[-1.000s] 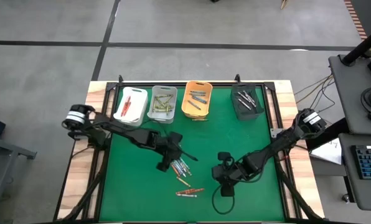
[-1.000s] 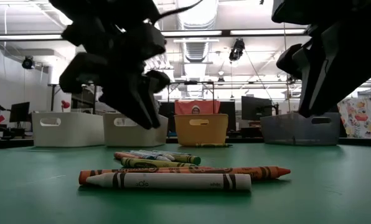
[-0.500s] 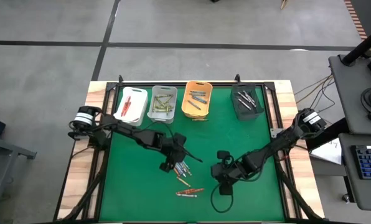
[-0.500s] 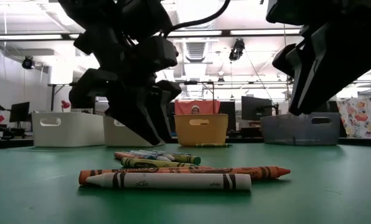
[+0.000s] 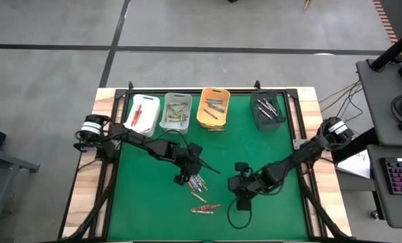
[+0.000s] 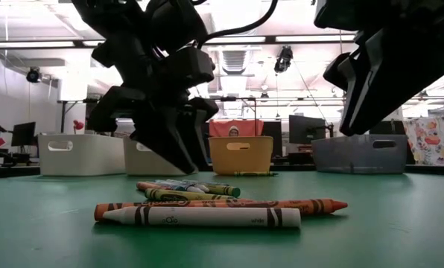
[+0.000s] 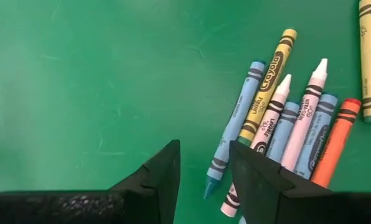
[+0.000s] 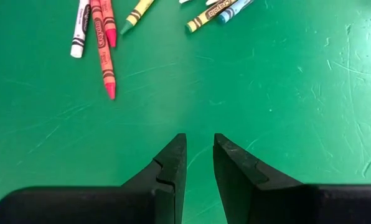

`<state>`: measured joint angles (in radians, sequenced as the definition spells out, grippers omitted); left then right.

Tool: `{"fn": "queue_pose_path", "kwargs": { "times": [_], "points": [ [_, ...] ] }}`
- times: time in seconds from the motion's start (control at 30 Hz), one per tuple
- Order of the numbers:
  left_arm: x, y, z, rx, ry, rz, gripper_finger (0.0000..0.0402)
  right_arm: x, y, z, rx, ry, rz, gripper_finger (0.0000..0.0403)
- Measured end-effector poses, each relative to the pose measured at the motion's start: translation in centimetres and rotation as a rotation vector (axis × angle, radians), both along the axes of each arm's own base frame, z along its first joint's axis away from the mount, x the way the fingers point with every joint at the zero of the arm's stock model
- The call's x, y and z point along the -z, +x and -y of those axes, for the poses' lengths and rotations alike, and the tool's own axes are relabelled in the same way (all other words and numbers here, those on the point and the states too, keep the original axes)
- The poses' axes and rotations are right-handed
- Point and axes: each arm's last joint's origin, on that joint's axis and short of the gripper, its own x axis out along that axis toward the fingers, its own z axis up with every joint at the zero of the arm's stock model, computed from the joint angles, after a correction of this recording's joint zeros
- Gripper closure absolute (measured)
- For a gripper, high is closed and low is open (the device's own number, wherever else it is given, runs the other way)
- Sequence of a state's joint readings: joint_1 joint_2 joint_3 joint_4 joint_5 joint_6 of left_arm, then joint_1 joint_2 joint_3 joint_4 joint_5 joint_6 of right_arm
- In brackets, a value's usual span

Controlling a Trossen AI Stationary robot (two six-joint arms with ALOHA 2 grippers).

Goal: Sort crayons
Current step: Put the blue crayon into the yellow bin

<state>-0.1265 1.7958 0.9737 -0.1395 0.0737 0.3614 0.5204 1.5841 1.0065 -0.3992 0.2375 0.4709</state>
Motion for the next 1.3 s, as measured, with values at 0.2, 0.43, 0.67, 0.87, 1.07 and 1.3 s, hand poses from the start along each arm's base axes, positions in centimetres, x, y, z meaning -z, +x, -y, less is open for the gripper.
{"fn": "queue_pose_path", "kwargs": {
  "times": [0.2, 0.43, 0.67, 0.87, 1.07, 1.3],
  "points": [
    [0.1, -0.1, 0.0, 0.010, -0.017, -0.003, 0.0280, 0.0, 0.1, 0.2, 0.006, 0.000, 0.001, 0.0335],
    [0.9, 0.0, -0.3, -0.001, -0.014, -0.023, 0.0280, 0.0, 0.1, 0.2, 0.008, 0.001, 0.001, 0.0335],
    [1.8, 0.3, -0.3, -0.003, -0.016, -0.032, 0.0280, 0.0, 0.1, 0.3, 0.017, 0.003, 0.002, 0.0335],
    [1.8, 0.3, -0.5, -0.010, -0.017, -0.032, 0.0280, 0.0, 0.2, 0.4, 0.029, -0.015, 0.011, 0.0335],
    [1.9, 0.5, -0.7, 0.000, -0.009, -0.021, 0.0280, 0.0, 0.2, 0.4, 0.032, -0.017, 0.013, 0.0335],
    [1.9, 0.8, -1.0, -0.013, 0.018, 0.012, 0.0291, -0.1, 0.2, 0.4, 0.041, -0.031, 0.021, 0.0335]
  ]
}}
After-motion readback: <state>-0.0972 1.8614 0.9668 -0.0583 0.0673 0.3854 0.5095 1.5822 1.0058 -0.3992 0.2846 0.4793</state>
